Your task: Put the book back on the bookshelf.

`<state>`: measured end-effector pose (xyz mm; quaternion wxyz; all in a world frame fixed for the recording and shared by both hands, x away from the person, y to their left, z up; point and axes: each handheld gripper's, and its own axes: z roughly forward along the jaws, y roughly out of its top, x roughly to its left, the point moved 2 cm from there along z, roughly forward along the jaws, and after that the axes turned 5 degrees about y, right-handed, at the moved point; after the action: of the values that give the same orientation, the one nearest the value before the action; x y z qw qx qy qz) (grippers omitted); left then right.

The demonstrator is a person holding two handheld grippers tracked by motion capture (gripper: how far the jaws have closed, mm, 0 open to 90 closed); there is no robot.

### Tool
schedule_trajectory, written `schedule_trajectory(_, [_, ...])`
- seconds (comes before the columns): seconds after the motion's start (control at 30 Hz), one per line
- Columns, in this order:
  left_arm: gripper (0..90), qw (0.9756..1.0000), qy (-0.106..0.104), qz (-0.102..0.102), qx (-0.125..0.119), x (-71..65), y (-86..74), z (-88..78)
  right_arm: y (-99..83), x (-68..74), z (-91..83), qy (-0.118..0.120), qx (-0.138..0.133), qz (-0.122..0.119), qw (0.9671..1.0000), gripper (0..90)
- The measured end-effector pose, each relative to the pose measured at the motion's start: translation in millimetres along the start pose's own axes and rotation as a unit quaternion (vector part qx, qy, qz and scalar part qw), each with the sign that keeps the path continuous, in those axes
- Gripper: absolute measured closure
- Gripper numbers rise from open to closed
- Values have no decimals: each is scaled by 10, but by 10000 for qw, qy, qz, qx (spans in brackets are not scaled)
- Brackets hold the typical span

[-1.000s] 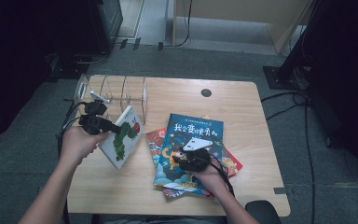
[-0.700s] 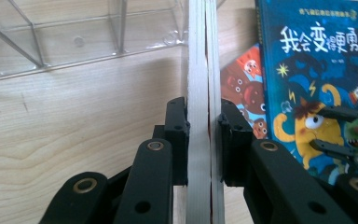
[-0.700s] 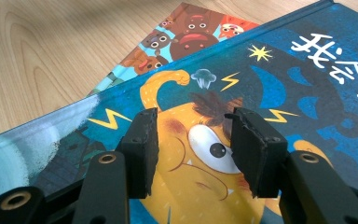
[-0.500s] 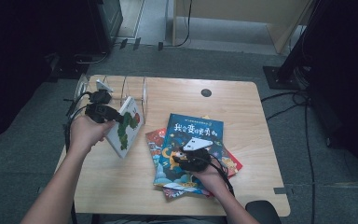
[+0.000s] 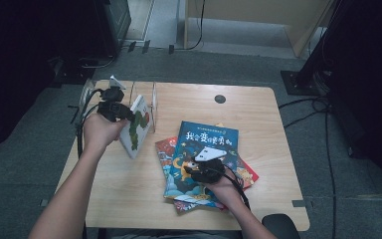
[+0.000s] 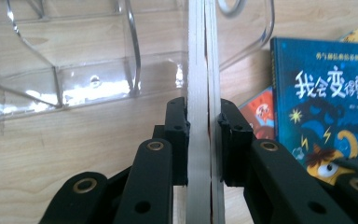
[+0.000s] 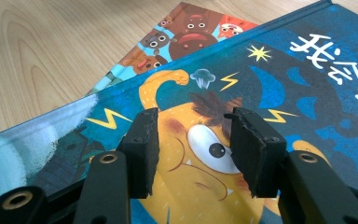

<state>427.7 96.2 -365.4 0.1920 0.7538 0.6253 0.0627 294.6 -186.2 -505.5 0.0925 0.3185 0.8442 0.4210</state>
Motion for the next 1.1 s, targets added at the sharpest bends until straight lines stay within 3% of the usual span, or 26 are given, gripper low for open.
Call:
schedule_trajectory(0.4, [776, 9998, 165, -52, -14, -69, 260, 151, 5, 6, 10, -79, -6, -7, 10000, 542])
schedule_trajectory(0.53, [776, 9994, 225, -207, -156, -32, 357, 217, 5, -3, 9, -59, -23, 26, 10000, 549])
schedule_trajectory(0.77, [775, 9992, 188, -313, -177, -26, 476, 308, 4, -8, 7, -44, -26, 47, 10000, 551])
schedule_trajectory(1.1, [775, 9992, 256, -253, -198, -27, 565, 444, 4, -14, 5, -35, -28, 55, 10000, 554])
